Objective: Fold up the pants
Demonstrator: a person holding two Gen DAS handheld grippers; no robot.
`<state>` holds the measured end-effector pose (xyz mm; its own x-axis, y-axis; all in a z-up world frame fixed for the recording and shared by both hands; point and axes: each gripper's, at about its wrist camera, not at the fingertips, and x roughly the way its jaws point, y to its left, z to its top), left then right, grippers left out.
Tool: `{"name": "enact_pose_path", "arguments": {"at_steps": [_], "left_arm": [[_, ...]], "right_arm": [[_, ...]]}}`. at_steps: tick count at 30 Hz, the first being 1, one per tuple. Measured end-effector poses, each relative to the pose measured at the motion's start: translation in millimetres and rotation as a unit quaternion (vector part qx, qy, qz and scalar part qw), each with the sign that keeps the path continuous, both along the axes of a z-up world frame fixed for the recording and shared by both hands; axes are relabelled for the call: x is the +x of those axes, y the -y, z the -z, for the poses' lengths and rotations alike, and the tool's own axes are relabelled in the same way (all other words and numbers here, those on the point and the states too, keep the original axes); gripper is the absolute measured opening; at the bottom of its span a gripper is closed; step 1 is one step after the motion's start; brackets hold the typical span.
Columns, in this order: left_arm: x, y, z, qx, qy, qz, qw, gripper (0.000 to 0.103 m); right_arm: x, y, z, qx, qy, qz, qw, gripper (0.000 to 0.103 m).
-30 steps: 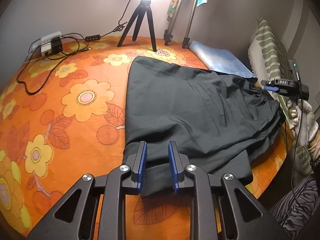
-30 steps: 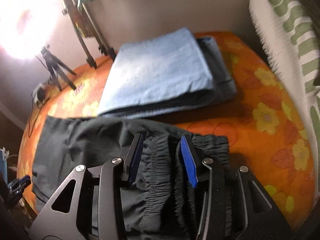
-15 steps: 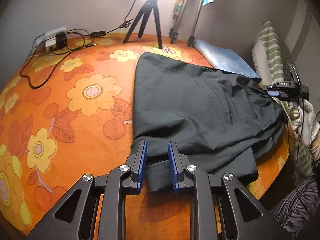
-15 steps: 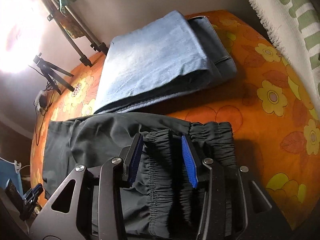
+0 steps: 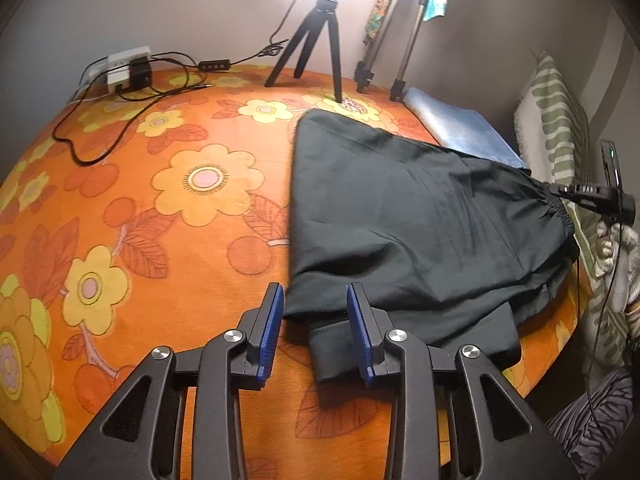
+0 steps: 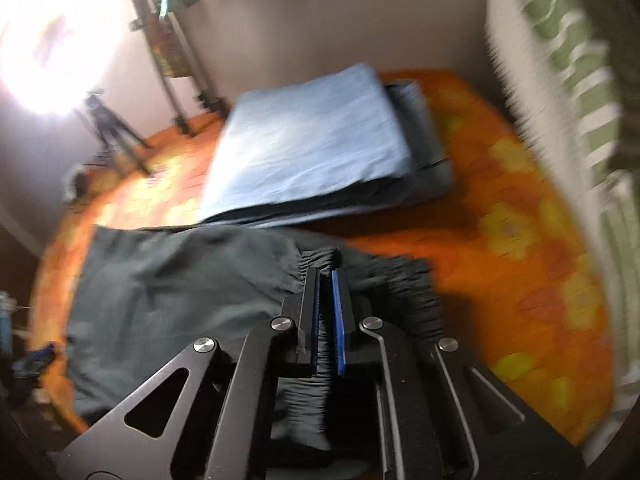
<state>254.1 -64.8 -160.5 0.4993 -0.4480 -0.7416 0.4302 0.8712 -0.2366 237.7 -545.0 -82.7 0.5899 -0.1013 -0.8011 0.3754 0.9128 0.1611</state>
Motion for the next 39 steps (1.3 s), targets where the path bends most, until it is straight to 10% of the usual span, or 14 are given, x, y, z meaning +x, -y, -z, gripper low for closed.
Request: {"name": "enact_pose_path", "arguments": {"at_steps": [8, 11, 19, 30, 39], "left_arm": [[2, -7, 3, -0.014, -0.017, 0.003, 0.9998, 0.032], [-5, -11, 6, -0.001, -0.010, 0.015, 0.9998, 0.032], [-7, -12, 13, 0.033, 0.016, 0.047, 0.9982, 0.031], [-8, 10, 20, 0.115, 0.062, 0.129, 0.9830, 0.032], [0, 6, 22, 0.107, 0.073, 0.150, 0.9803, 0.032]], "right_arm": [[11, -8, 12, -0.073, -0.057, 0.010, 0.996, 0.009], [6, -18, -7, -0.112, -0.046, 0.022, 0.992, 0.039], [13, -110, -60, -0.001, 0.048, -0.131, 0.990, 0.043], [128, -227, -48, 0.076, -0.002, -0.294, 0.953, 0.055], [224, -264, -9, 0.036, -0.056, -0.326, 0.943, 0.060]]}}
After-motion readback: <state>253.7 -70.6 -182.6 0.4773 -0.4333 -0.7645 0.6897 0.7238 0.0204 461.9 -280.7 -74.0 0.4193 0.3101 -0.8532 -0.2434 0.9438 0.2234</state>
